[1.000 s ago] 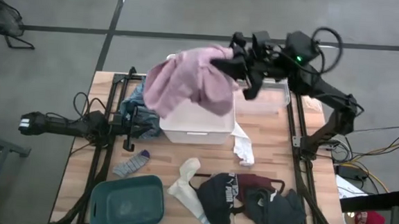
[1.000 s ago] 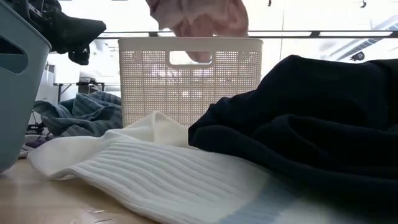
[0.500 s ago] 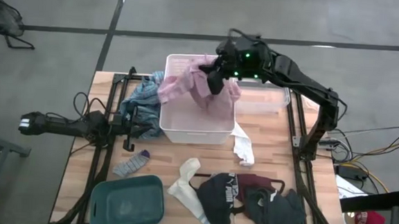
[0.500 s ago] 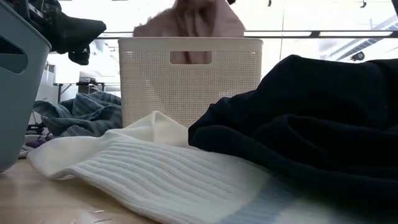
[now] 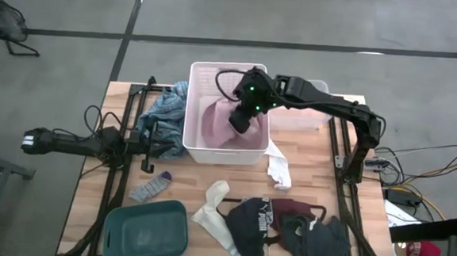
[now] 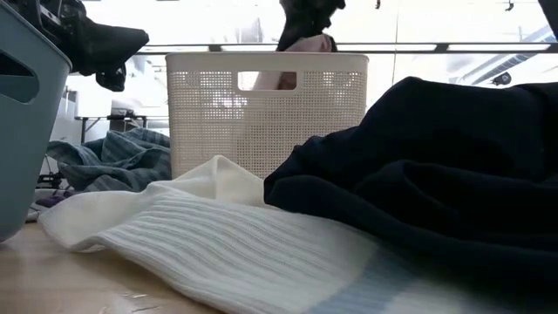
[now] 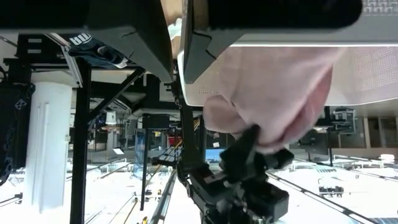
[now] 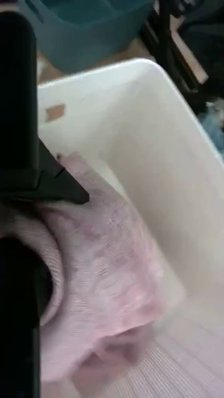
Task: Pick & Place Cloths
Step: Put the pink towel into the white laundry basket, then put the top white sock into the transparent container
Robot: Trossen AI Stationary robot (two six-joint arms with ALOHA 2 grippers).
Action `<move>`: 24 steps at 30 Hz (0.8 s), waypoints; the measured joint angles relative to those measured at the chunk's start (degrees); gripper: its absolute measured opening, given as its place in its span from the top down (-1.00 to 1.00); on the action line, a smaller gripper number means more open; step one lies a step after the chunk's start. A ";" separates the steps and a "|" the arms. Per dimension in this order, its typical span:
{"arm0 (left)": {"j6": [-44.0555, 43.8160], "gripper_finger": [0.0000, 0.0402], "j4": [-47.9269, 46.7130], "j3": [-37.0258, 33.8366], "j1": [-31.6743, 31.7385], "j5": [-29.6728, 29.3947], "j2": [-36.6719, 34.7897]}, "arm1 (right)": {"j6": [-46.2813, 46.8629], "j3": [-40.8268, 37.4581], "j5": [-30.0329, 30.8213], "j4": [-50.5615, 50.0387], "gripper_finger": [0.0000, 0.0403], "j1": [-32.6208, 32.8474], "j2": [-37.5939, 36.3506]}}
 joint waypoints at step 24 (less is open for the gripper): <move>0.00 0.78 0.00 0.00 0.02 0.00 -0.02 | -4.33 0.09 5.16 -16.93 -0.05 3.67 -10.88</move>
